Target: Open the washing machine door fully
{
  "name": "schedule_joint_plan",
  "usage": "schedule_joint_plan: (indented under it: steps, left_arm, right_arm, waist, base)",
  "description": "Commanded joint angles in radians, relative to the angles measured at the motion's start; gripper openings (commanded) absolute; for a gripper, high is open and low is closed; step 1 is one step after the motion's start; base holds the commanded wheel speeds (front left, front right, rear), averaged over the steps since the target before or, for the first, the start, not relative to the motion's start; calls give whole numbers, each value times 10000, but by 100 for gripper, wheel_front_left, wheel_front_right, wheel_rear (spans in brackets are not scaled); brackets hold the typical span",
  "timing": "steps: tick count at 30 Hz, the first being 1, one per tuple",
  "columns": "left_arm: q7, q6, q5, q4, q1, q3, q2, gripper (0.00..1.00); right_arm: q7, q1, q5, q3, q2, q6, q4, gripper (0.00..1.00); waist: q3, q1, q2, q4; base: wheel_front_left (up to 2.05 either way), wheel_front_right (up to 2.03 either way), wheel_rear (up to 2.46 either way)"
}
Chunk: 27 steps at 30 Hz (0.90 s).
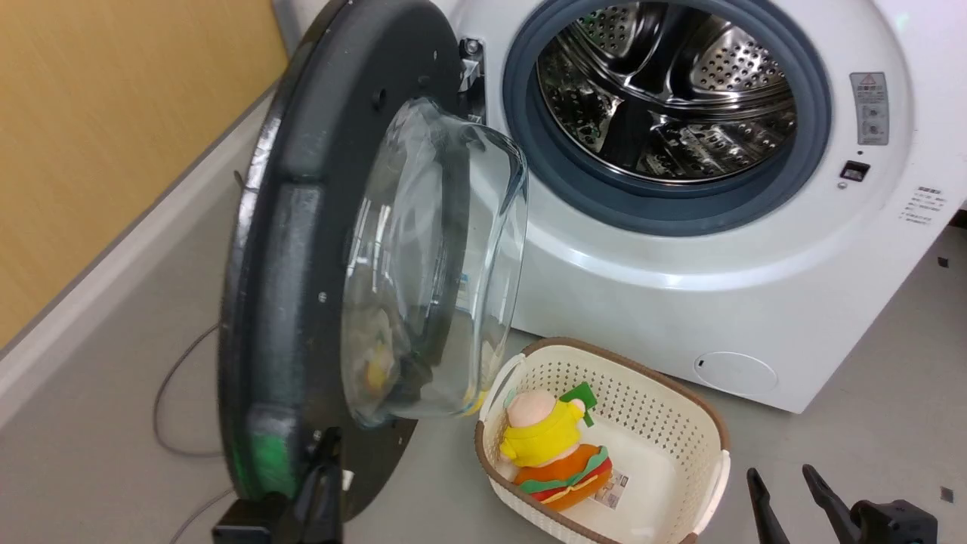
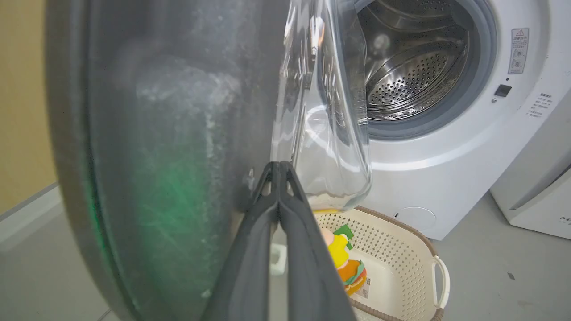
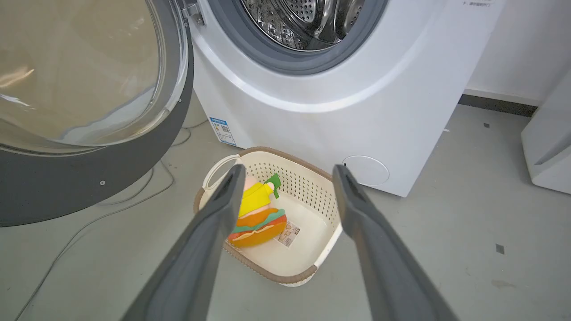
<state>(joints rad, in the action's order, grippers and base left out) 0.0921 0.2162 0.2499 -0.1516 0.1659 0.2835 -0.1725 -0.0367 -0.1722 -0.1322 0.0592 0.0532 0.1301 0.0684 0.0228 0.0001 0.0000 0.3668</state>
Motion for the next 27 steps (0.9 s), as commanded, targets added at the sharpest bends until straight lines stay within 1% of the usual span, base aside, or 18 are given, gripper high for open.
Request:
schedule_joint_plan:
  steps: [1, 9, 18, 27]
  left_arm:
    - [132, 66, 110, 125, 82, -182, -103, 0]
    - [663, 47, 526, 1218, -801, -1305, -648, 0]
    - [1294, -8, 1133, 3113, -2167, -2572, -1175, 0]
    - [1629, -423, 1508, 5119, -3601, -3418, -1729, 0]
  right_arm:
    - [-8, 185, -1, 14, -30, 6, 33, 100]
    - [117, 360, 78, -60, -30, 6, 27, 100]
    - [220, 517, 121, 43, -30, 6, 39, 100]
    - [344, 658, 224, 127, -30, 6, -47, 100]
  waist:
    - [57, -1, 0, 74]
    - [346, -1, 0, 22]
    - [593, -1, 0, -182]
    - [846, -1, 0, -289]
  base:
    - [0, 0, 0]
    - [0, 0, 0]
    - [0, 0, 0]
    - [0, 0, 0]
